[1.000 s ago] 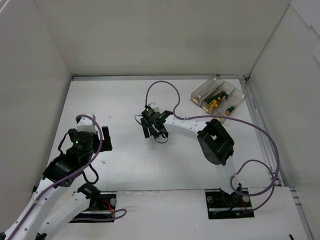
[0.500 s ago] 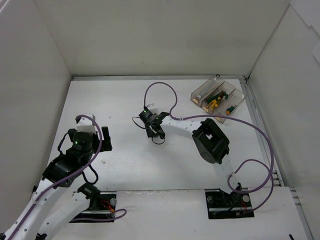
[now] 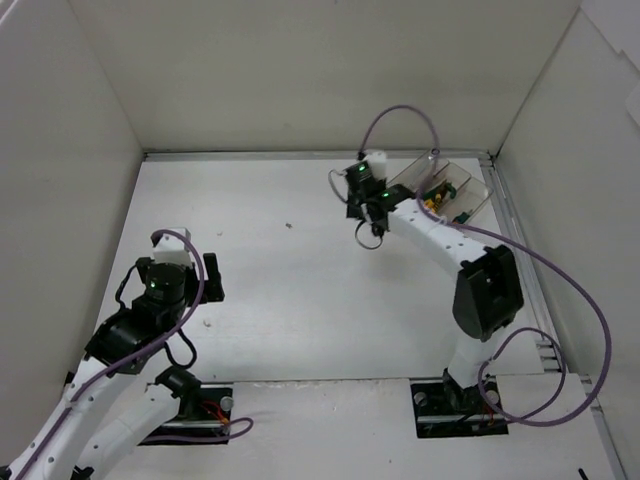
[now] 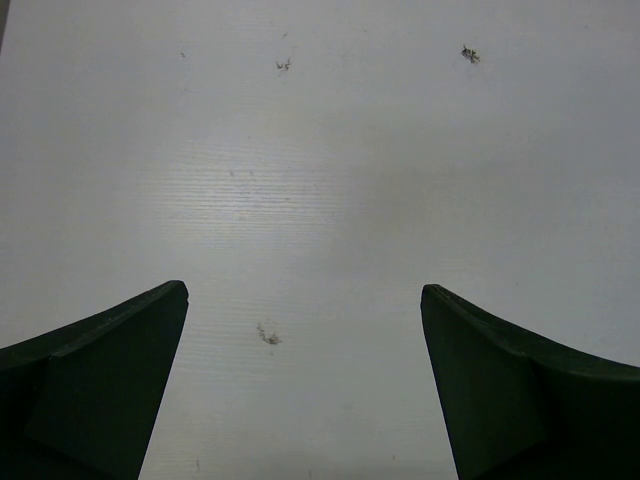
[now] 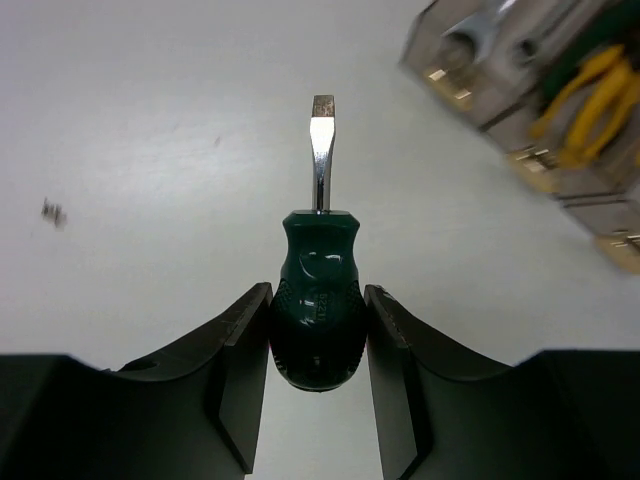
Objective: Sort the tools into containers
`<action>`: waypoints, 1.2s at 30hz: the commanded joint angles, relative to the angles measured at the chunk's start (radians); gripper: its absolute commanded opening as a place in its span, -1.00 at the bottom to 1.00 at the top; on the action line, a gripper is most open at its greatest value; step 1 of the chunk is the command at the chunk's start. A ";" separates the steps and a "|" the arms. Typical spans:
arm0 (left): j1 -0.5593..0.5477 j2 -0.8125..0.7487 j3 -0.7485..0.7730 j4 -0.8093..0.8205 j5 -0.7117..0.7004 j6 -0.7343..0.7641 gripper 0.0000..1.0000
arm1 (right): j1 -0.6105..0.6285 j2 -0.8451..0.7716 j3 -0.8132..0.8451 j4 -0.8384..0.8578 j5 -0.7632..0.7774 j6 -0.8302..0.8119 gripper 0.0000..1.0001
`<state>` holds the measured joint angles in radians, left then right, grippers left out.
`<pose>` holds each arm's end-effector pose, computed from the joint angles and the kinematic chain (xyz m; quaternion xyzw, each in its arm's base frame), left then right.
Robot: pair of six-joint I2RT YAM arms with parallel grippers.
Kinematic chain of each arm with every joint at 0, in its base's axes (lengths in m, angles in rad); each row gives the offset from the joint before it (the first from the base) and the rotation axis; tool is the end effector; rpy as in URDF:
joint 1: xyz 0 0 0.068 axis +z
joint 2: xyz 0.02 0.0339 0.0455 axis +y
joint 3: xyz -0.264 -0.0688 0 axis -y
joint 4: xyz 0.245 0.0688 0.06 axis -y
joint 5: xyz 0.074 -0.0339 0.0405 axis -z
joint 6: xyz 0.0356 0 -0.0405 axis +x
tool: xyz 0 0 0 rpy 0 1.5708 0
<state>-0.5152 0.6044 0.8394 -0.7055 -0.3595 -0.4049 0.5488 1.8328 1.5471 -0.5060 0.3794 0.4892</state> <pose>0.1130 -0.0496 0.3303 -0.0471 0.8426 -0.0918 0.5286 0.3614 0.2055 0.2808 0.0445 0.9102 0.0335 0.4104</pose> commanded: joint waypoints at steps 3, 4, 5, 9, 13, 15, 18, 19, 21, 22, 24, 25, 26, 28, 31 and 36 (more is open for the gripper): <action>0.006 0.008 0.013 0.046 -0.013 0.003 0.99 | -0.205 -0.168 -0.016 0.029 0.067 -0.040 -1.00; 0.006 0.009 0.013 0.046 -0.015 0.006 0.99 | -0.252 -0.178 -0.019 0.030 0.067 -0.041 -1.00; 0.006 0.011 0.013 0.043 -0.015 0.005 0.99 | -0.279 -0.185 -0.024 0.030 0.064 -0.043 -1.00; 0.006 0.018 0.013 0.044 -0.015 0.006 0.99 | -0.406 -0.181 -0.016 0.031 0.035 -0.043 -1.00; 0.006 0.023 0.013 0.044 -0.016 0.009 0.99 | -0.507 -0.139 0.011 0.030 0.004 -0.038 -1.00; 0.006 0.026 0.015 0.044 -0.016 0.008 0.99 | -0.588 -0.115 0.028 0.029 -0.019 -0.028 -1.00; 0.006 0.029 0.012 0.044 -0.018 0.009 0.99 | -0.637 -0.078 0.048 0.032 -0.052 -0.021 -1.00; 0.006 0.029 0.013 0.043 -0.019 0.008 0.99 | -0.645 -0.066 0.054 0.031 -0.059 -0.023 -1.00; 0.006 0.035 0.013 0.041 -0.021 0.009 0.99 | -0.667 -0.026 0.070 0.031 -0.069 -0.024 -1.00; 0.006 0.037 0.012 0.041 -0.021 0.009 0.99 | -0.674 -0.012 0.080 0.030 -0.074 -0.026 -1.00; 0.006 0.044 0.013 0.041 -0.021 0.008 0.99 | -0.687 0.034 0.091 0.032 -0.091 -0.024 -1.00; 0.006 0.047 0.013 0.041 -0.021 0.009 0.99 | -0.690 0.052 0.105 0.032 -0.096 -0.023 -1.00; 0.006 0.051 0.013 0.040 -0.022 0.008 0.99 | -0.691 0.083 0.114 0.032 -0.100 -0.024 -1.00; 0.006 0.055 0.017 0.040 -0.021 0.009 0.99 | -0.693 0.123 0.140 0.034 -0.097 -0.021 -1.00; 0.006 0.058 0.013 0.043 -0.019 0.011 0.99 | -0.702 0.172 0.169 0.035 -0.105 -0.008 -0.96; 0.006 0.069 0.013 0.040 -0.021 0.011 0.99 | -0.710 0.203 0.179 0.035 -0.126 0.015 -0.47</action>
<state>-0.5152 0.6559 0.8394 -0.7059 -0.3641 -0.4042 -0.1532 2.0586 1.6718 -0.5179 0.2581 0.4751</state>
